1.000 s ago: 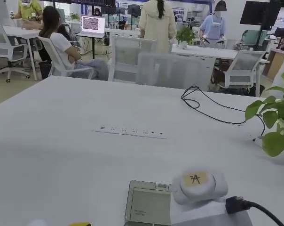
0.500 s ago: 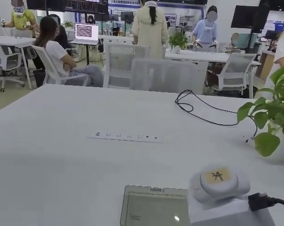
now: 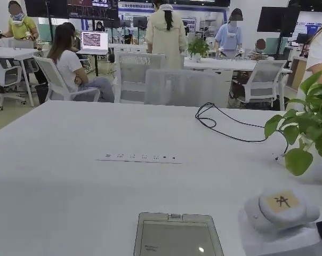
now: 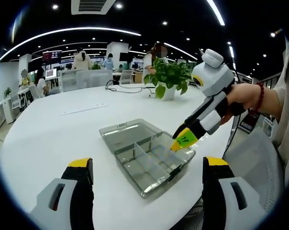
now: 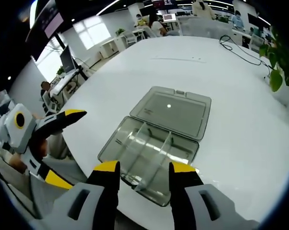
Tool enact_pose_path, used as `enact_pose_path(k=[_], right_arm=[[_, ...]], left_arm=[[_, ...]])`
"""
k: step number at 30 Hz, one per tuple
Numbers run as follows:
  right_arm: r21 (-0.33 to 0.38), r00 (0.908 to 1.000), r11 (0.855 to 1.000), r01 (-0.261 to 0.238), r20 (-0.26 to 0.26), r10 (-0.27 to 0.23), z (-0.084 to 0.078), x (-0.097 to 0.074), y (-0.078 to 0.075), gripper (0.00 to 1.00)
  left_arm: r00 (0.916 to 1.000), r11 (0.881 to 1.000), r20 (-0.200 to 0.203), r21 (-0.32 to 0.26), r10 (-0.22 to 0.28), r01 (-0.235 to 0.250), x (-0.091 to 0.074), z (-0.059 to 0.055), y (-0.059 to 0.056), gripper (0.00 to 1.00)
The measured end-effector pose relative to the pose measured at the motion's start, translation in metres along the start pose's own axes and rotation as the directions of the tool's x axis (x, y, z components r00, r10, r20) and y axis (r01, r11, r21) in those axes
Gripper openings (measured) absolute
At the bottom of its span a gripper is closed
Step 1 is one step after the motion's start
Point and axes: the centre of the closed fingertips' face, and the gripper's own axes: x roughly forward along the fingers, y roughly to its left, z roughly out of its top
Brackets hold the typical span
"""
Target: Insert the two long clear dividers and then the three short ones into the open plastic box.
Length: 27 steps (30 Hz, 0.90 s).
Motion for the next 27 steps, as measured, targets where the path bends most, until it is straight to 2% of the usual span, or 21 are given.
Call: enact_pose_path(k=[5, 11, 20, 24, 26, 27], right_arm=[[-0.029, 0.9997, 0.999, -0.026, 0.003, 0.026, -0.005, -0.008, -0.007, 0.49], [-0.025, 0.9973, 0.997, -0.073, 0.006, 0.073, -0.009, -0.017, -0.013, 0.51], [-0.135, 0.9977, 0.989, -0.066, -0.025, 0.064, -0.017, -0.025, -0.033, 0.52], [-0.209, 0.9951, 0.973, -0.097, -0.039, 0.090, -0.021, -0.027, -0.038, 0.52], [-0.275, 0.9920, 0.953, -0.123, -0.058, 0.112, -0.025, -0.027, -0.040, 0.52], [-0.308, 0.9916, 0.943, -0.122, -0.078, 0.103, -0.029, -0.027, -0.044, 0.52]], left_arm=[[1.0000, 1.000, -0.003, 0.001, 0.002, -0.002, 0.001, 0.000, -0.001, 0.97], [1.0000, 1.000, -0.003, 0.006, 0.009, -0.009, 0.001, 0.000, -0.001, 0.97], [0.9998, 1.000, -0.007, 0.009, 0.017, -0.017, 0.000, 0.001, -0.002, 0.96], [0.9997, 1.000, -0.010, 0.013, 0.021, -0.021, -0.001, 0.001, -0.002, 0.96], [0.9996, 1.000, -0.012, 0.011, 0.027, -0.027, -0.001, 0.000, -0.001, 0.96], [0.9995, 0.999, -0.011, 0.013, 0.030, -0.030, -0.002, 0.000, 0.000, 0.96]])
